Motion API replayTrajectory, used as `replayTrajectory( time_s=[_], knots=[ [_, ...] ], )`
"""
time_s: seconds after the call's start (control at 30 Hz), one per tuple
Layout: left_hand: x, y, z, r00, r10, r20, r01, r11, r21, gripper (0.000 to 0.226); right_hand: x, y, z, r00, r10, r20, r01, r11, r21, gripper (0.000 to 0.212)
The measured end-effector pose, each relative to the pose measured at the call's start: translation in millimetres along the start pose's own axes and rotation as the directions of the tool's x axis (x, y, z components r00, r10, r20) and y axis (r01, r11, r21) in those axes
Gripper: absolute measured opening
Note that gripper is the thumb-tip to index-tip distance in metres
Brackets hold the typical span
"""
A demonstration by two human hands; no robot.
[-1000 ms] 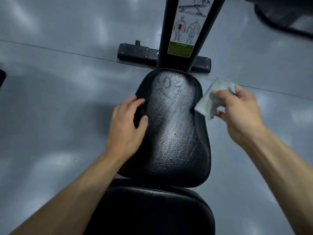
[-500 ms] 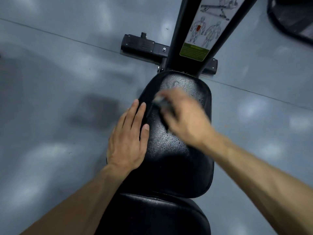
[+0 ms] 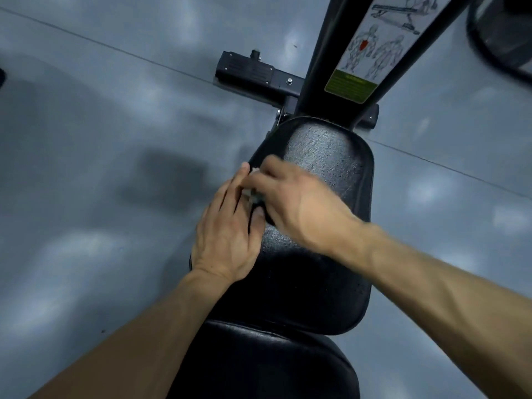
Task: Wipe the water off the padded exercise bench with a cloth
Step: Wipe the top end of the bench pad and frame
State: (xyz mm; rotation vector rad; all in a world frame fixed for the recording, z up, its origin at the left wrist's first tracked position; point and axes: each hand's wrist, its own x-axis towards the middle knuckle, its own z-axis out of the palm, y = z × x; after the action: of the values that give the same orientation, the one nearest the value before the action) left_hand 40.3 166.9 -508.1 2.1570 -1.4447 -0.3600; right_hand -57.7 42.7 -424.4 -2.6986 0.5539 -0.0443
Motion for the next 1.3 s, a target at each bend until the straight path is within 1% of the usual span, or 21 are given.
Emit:
replayTrajectory(
  time_s=[0.07,0.13,0.2,0.27,0.3,0.4,0.47,0.57,0.63,0.7,0.77,0.8,0.83,0.9,0.93,1.0,1.03,1.1,1.2,1.23,1.3],
  knots=[
    [0,0,0,1.000,0.002,0.000,-0.002,1.000,-0.007,0.057,5,6,-8,0.999,-0.035,0.028,0.036,0.999,-0.030,0.035],
    [0,0,-1,1.000,0.004,0.006,-0.003,1.000,-0.027,0.060,25,33,-25,0.990,0.081,-0.111,-0.092,0.991,-0.096,0.037],
    [-1,-3,-2,1.000,0.020,0.007,-0.020,0.999,-0.050,0.060,43,59,-40,0.936,0.263,-0.235,-0.304,0.939,-0.161,0.036],
    [-1,-5,-5,0.999,0.026,0.026,-0.022,0.990,-0.142,0.057,48,53,-34,0.908,0.312,-0.279,-0.365,0.916,-0.164,0.032],
    [0,-6,-9,0.999,-0.017,0.049,0.029,0.969,-0.245,0.056,44,39,-23,0.926,0.268,-0.266,-0.318,0.934,-0.163,0.031],
    [-8,-23,-34,0.948,-0.302,0.103,0.310,0.793,-0.525,0.057,9,-21,24,0.991,0.061,-0.118,-0.079,0.984,-0.159,0.027],
    [-32,-41,-53,0.923,-0.369,0.110,0.370,0.772,-0.517,0.057,-24,-67,52,0.997,-0.069,0.032,0.072,0.989,-0.131,0.028],
    [-78,-68,-70,0.919,-0.360,0.159,0.390,0.775,-0.498,0.053,-43,-93,57,0.945,-0.247,0.215,0.278,0.952,-0.127,0.027],
    [-99,-79,-73,0.898,-0.399,0.188,0.435,0.728,-0.530,0.051,-25,-71,47,0.973,-0.185,0.135,0.208,0.961,-0.180,0.030],
    [-114,-80,-72,0.884,-0.427,0.190,0.457,0.701,-0.547,0.044,-3,-45,31,0.999,0.001,-0.053,-0.012,0.977,-0.214,0.030],
    [-127,-74,-71,0.884,-0.424,0.195,0.458,0.708,-0.538,0.037,5,-36,28,0.969,0.183,-0.166,-0.211,0.962,-0.171,0.030],
    [-133,-70,-70,0.888,-0.416,0.198,0.455,0.722,-0.522,0.037,3,-42,34,0.962,0.201,-0.184,-0.232,0.958,-0.167,0.029],
    [-137,-66,-69,0.892,-0.404,0.203,0.448,0.735,-0.509,0.038,-3,-55,44,0.971,0.168,-0.169,-0.198,0.964,-0.175,0.027],
    [-143,-59,-69,0.904,-0.375,0.203,0.425,0.751,-0.505,0.038,-26,-89,68,0.998,-0.038,-0.045,0.028,0.982,-0.187,0.022],
    [-145,-57,-70,0.909,-0.366,0.198,0.415,0.757,-0.505,0.038,-41,-104,77,0.986,-0.161,0.042,0.166,0.970,-0.179,0.021],
    [-149,-54,-71,0.916,-0.347,0.199,0.399,0.761,-0.511,0.039,-56,-107,74,0.959,-0.233,0.164,0.259,0.952,-0.162,0.028],
    [-151,-54,-72,0.917,-0.340,0.208,0.398,0.761,-0.513,0.039,-54,-96,65,0.969,-0.192,0.154,0.217,0.963,-0.162,0.030],
    [-154,-54,-71,0.916,-0.332,0.224,0.401,0.770,-0.497,0.039,-47,-64,45,1.000,-0.018,0.015,0.020,0.987,-0.162,0.037],
    [-157,-49,-69,0.923,-0.322,0.210,0.384,0.797,-0.467,0.035,-49,-39,31,0.937,0.272,-0.218,-0.299,0.948,-0.104,0.034],
    [-157,-44,-68,0.924,-0.317,0.214,0.382,0.797,-0.468,0.034,-56,-45,39,0.928,0.298,-0.224,-0.326,0.940,-0.098,0.032],
    [-157,-35,-66,0.924,-0.303,0.232,0.379,0.797,-0.470,0.032,-76,-71,60,0.976,0.195,-0.096,-0.205,0.972,-0.118,0.029]
  ],
)
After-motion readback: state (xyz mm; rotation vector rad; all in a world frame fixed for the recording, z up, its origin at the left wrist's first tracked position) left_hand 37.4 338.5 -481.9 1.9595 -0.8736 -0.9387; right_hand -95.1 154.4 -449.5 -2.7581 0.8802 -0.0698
